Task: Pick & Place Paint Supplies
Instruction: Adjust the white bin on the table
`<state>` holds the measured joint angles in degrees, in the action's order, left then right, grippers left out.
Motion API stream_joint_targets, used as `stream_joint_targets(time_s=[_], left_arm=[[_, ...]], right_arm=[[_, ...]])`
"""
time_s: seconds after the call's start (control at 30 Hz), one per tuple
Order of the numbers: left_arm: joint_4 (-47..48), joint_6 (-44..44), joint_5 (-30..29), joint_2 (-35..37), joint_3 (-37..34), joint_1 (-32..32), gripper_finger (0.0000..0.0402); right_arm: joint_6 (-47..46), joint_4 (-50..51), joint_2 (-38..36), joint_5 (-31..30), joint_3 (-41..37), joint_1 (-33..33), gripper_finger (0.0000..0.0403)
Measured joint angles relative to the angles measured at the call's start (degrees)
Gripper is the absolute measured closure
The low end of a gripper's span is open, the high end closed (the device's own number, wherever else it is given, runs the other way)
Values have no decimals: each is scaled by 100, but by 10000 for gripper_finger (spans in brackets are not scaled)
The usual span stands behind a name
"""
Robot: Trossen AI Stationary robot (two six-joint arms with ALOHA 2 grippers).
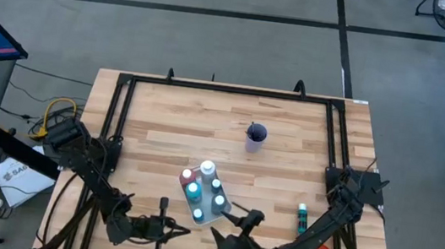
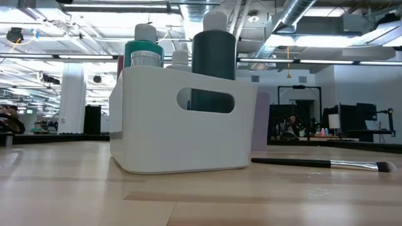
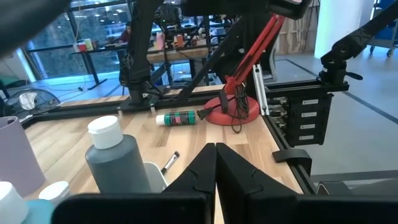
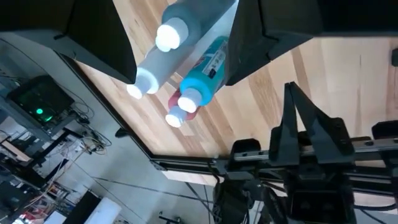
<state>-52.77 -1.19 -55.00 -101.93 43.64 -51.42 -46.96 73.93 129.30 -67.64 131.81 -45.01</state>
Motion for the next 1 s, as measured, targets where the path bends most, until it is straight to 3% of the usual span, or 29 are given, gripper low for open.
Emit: stream_joint_targets(time_s=[0.53,0.73,1.0], left_arm=[[2,13,-2,0,-4,-142,401],[3,13,-1,0,-9,-254,401],[3,13,-13,0,-13,-349,402]], right_arm=[[96,-600,38,45,-739,55,165],[1969,-2139,37,873,-739,1,165],[2814,-2545,37,930,-739,69,165]])
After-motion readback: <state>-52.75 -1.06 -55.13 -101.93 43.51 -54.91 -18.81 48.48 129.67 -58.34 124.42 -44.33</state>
